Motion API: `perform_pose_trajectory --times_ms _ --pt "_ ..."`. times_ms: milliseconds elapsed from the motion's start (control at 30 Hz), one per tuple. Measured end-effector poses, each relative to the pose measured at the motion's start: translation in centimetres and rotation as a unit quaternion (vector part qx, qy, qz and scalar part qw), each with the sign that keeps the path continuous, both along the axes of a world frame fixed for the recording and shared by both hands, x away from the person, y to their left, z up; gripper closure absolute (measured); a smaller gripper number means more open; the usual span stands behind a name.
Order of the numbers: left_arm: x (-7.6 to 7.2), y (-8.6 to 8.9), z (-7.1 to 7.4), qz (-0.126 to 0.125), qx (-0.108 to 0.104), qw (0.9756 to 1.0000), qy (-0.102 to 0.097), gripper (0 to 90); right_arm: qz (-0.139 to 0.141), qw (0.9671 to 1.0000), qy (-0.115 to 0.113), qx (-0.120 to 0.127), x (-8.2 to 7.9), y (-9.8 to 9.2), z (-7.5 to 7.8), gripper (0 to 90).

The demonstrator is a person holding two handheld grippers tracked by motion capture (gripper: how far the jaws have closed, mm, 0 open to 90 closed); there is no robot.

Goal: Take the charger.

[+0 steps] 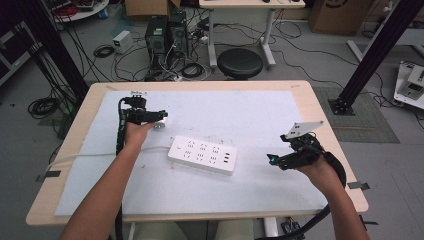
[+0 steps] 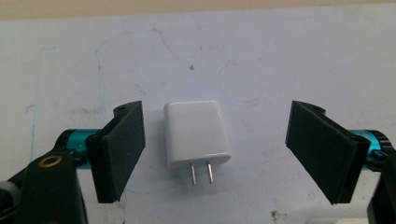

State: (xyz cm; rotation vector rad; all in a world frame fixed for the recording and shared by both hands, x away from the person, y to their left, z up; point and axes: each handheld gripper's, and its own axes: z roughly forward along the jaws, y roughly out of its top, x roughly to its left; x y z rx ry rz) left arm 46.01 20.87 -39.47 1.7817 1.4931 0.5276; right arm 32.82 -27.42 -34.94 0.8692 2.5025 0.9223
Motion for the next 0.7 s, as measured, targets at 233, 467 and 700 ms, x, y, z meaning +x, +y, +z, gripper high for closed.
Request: perform_pose_trajectory --times_ms 233,467,700 --pt "0.9 -0.3 -1.5 0.003 0.008 0.9999 0.008 20.0 0.001 1.0 0.003 -0.002 0.2 0.1 -0.2 18.0" --pt "1.9 -0.2 -3.3 0.009 0.008 0.9996 0.027 20.0 0.002 1.0 0.008 -0.004 0.5 0.2 -0.3 18.0" --pt "2.4 -0.3 -4.6 0.012 0.027 0.9985 0.047 20.0 -0.003 0.9999 0.012 -0.005 0.8 0.4 -0.4 18.0"
